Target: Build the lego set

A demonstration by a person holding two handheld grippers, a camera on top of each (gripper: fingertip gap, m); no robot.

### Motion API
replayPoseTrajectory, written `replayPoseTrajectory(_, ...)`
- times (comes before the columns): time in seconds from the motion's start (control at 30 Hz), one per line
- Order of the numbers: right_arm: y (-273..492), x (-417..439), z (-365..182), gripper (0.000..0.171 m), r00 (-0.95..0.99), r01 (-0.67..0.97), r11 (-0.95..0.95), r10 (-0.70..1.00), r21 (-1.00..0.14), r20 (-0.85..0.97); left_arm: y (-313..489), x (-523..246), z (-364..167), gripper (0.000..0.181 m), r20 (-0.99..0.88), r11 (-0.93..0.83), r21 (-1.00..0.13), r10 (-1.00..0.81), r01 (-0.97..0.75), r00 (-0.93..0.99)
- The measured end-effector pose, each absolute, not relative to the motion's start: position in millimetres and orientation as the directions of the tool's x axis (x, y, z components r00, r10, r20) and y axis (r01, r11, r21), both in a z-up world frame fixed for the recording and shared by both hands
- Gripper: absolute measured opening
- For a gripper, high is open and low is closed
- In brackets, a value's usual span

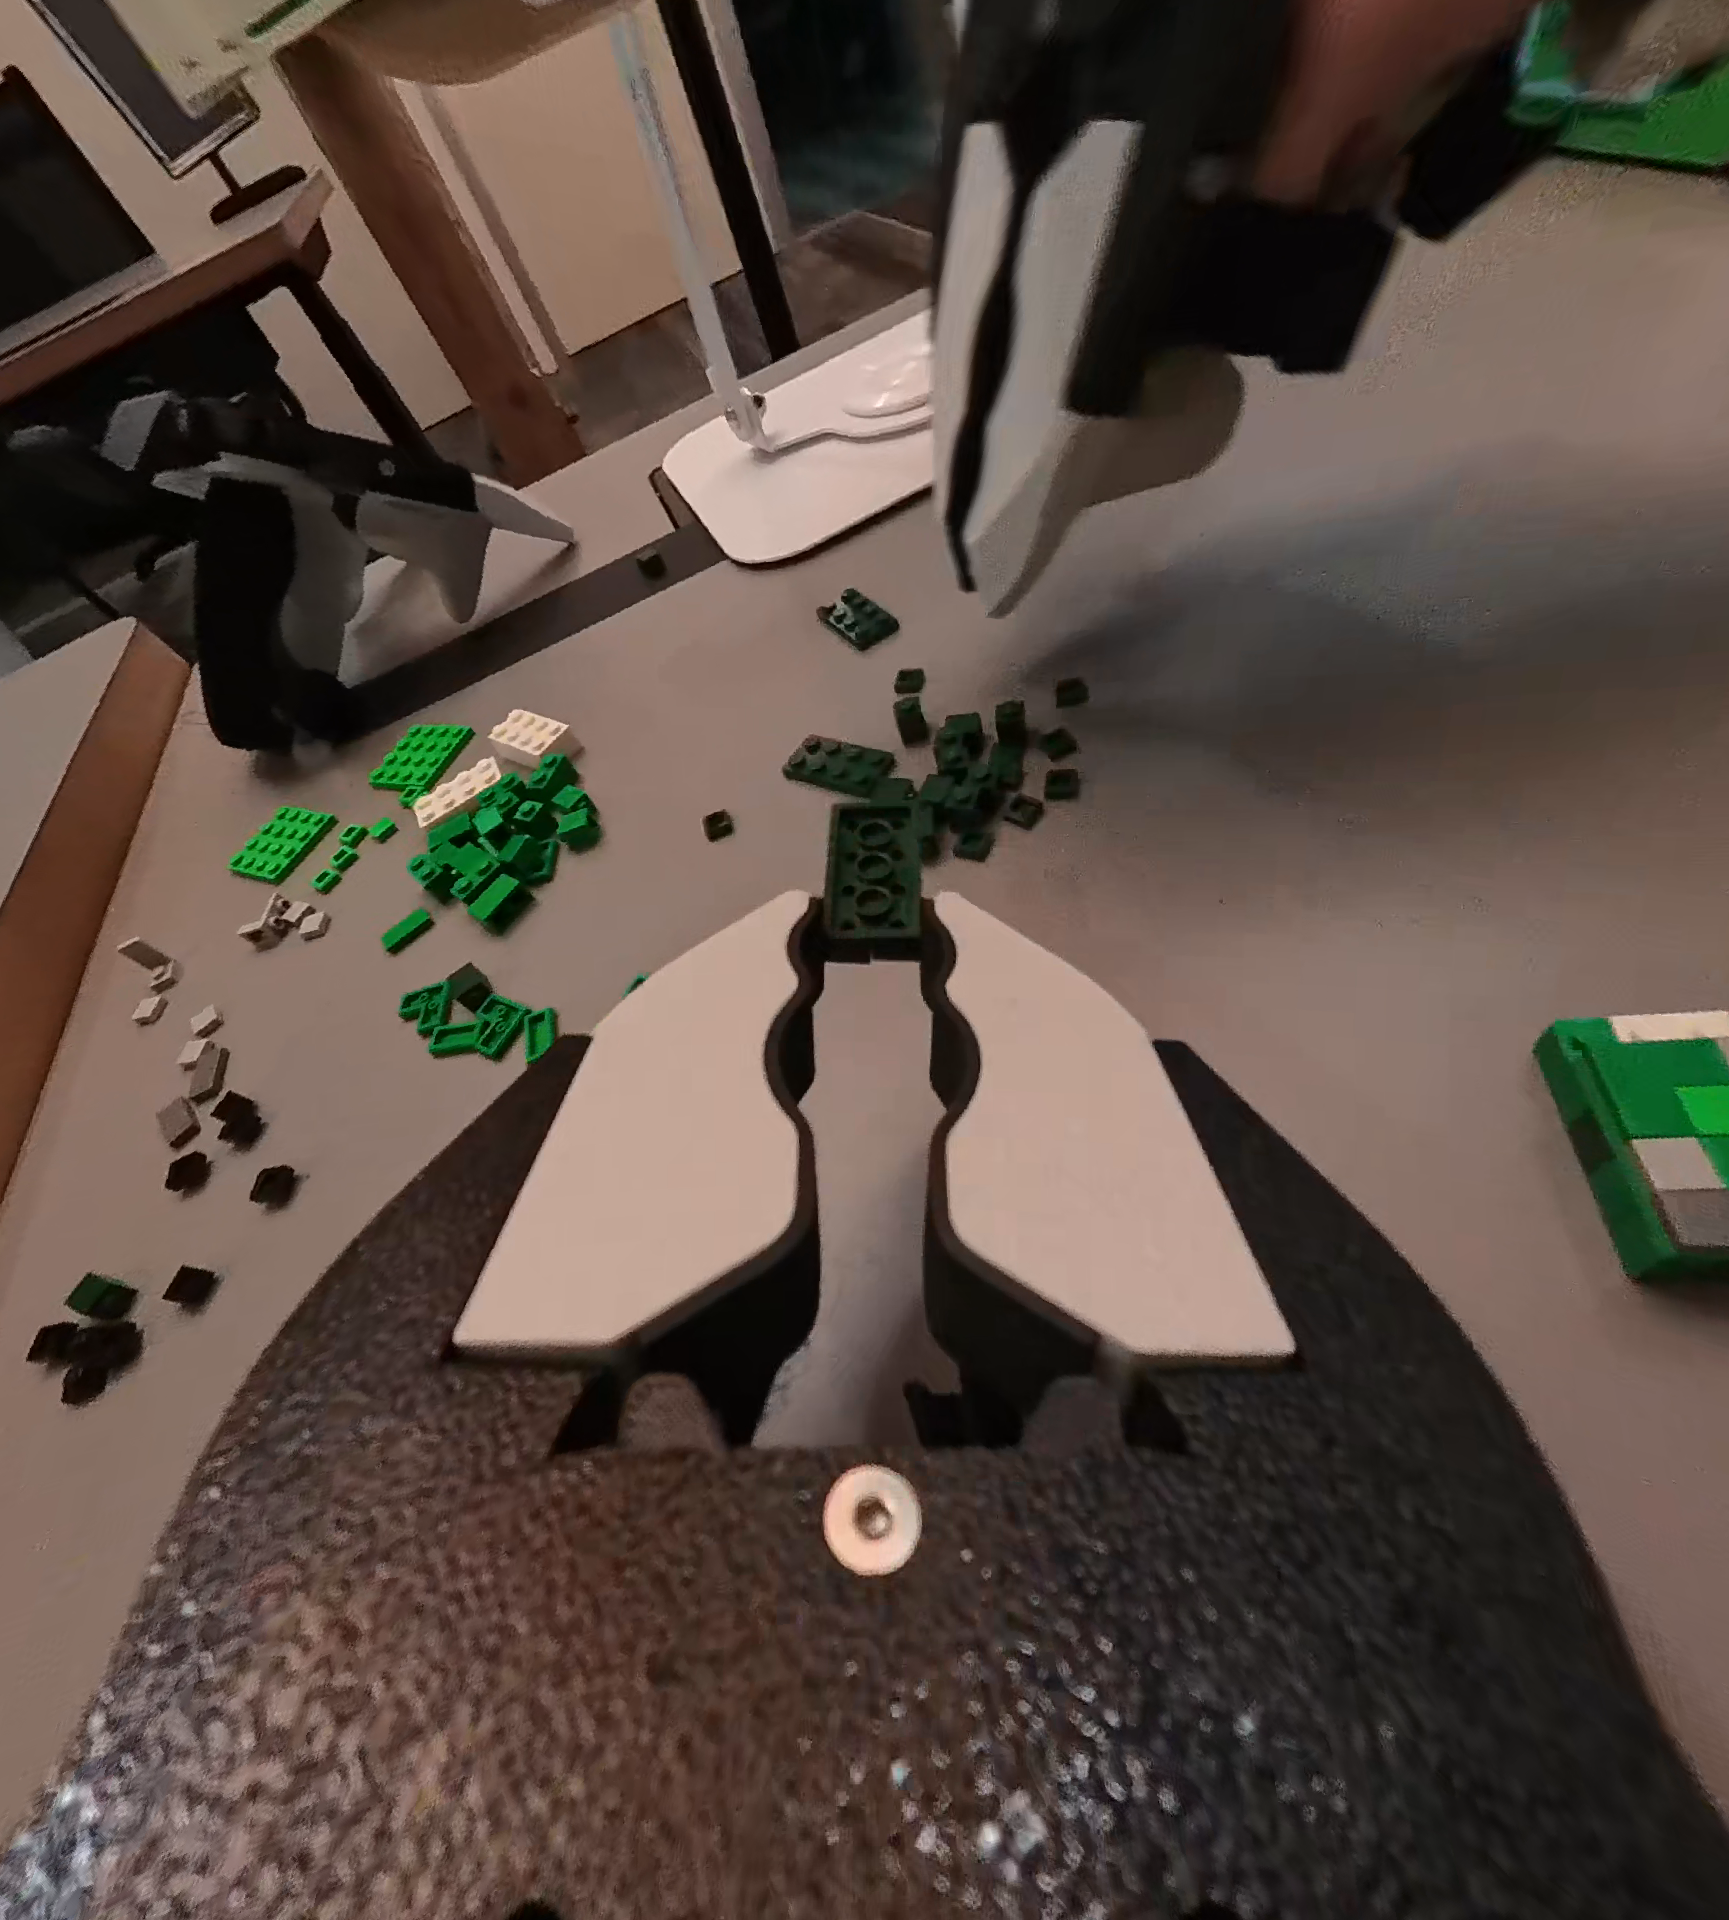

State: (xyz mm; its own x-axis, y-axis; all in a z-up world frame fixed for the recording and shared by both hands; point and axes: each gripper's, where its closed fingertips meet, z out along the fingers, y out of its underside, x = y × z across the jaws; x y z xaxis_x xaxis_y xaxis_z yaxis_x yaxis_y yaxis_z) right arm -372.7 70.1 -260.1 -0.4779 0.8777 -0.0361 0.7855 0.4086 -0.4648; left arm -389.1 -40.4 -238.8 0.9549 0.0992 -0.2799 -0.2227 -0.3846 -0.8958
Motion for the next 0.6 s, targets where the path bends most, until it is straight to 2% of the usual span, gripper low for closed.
replayPoseTrajectory(0.1,66.1,-386.7,-257.7,0.019,-0.382,0.882,0.324,0.917,-0.343,-0.116,-39.3,-386.8,-240.7,0.018,-0.292,-0.394,-0.888,0.086,-0.236,0.953)
replayPoseTrajectory(0.2,62.6,-387.5,-258.1,0.028,-0.333,0.941,0.318,0.931,-0.118,-0.147,-38.9,-385.6,-241.3,0.018,-0.297,-0.397,-0.885,0.079,-0.243,0.952)
replayPoseTrajectory(0.47,55.4,-383.8,-263.1,0.021,-0.381,0.867,0.386,0.921,0.315,-0.082,-38.0,-382.0,-244.6,0.018,-0.323,-0.413,-0.869,0.055,-0.274,0.945)
replayPoseTrajectory(0.5,55.6,-382.5,-262.7,0.021,-0.397,0.854,0.397,0.915,0.337,-0.072,-38.0,-381.9,-244.6,0.018,-0.325,-0.413,-0.868,0.054,-0.275,0.944)
replayPoseTrajectory(0.6,50.7,-385.7,-262.5,0.020,-0.419,0.856,0.419,0.906,0.304,-0.068,-37.9,-381.8,-244.9,0.018,-0.325,-0.415,-0.867,0.052,-0.276,0.944)
